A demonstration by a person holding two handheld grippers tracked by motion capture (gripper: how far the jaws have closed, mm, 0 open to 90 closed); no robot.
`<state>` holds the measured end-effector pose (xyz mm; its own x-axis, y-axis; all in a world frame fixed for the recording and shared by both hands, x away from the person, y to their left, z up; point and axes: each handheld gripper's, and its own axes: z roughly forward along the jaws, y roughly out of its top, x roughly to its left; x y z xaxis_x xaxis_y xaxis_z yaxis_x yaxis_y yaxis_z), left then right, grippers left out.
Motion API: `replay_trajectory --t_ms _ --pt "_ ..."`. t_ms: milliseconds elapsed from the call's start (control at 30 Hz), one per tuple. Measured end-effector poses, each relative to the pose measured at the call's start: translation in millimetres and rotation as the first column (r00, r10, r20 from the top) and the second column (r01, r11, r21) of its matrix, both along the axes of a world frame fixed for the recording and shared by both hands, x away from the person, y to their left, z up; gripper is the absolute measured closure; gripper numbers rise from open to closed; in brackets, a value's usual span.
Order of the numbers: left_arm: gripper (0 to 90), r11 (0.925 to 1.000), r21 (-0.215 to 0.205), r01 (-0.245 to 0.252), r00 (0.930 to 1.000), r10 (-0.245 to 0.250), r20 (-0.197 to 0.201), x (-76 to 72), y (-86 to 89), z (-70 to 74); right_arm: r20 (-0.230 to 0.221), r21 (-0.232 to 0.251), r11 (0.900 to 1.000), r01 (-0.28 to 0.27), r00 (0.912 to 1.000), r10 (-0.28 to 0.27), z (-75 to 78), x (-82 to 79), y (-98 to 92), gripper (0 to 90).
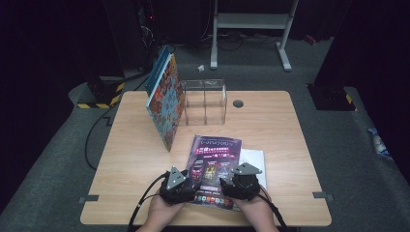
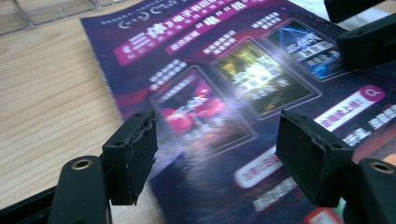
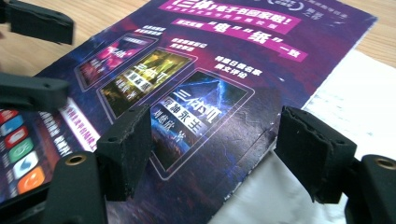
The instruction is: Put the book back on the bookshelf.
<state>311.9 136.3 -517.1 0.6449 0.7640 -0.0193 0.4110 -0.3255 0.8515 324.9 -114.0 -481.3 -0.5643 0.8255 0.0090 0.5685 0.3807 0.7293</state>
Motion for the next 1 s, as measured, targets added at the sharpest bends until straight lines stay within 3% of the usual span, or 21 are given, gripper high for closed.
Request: replay_trajectory --t_ms 167,200,333,367,400,500,700,933,1000 --pt "29.8 0.9999 0.015 0.001 1.0 -0.001 -0.008 -1.8 -2.2 -1.9 0.015 -0.007 1.0 -0.012 0.9998 0.013 0.4 -0.2 4.5 27.6" --pt "30.1 0.9993 0.038 -0.001 1.0 0.001 -0.001 -1.9 -1.9 -2.4 0.01 0.014 1.0 0.006 0.9999 -0.006 2.1 2.0 2.5 29.1" --pt "30.4 0.9988 0.05 -0.001 1.0 0.001 0.002 -2.4 -4.3 -3.3 0.009 0.017 0.999 0.03 0.9995 -0.03 2.9 9.8 0.0 28.8" --pt "30.4 0.9975 0.07 -0.002 1.0 0.003 -0.008 -2.7 -6.5 -4.0 0.007 0.018 0.999 0.034 0.9994 -0.034 2.9 11.9 -0.4 28.5" --pt "31.7 0.9922 0.124 0.0 0.9997 0.003 -0.024 -1.8 -11.5 -5.7 0.002 0.023 0.999 0.049 0.9988 -0.049 2.6 17.8 0.2 28.1" --pt "32.8 0.9886 0.15 0.004 1.0 -0.003 -0.004 -3.3 -14.1 -5.8 0.003 0.027 0.998 0.062 0.9981 -0.062 2.1 25.5 0.0 27.6" --pt "32.8 0.9915 0.13 0.005 0.9998 -0.003 -0.022 -1.8 -11.9 -5.8 -0.008 0.04 0.997 0.063 0.998 -0.063 3.0 36.0 2.7 27.8" --pt "32.6 0.9949 0.101 -0.006 0.9998 0.008 -0.019 -1.2 -8.5 -5.4 -0.042 0.081 0.989 0.123 0.9919 -0.12 1.0 58.7 -1.3 30.1" --pt "32.6 0.9975 0.07 -0.012 0.9993 0.014 -0.034 0.0 -5.6 -5.3 -0.062 0.087 0.986 0.141 0.9887 -0.136 -1.4 66.4 -2.5 32.0"
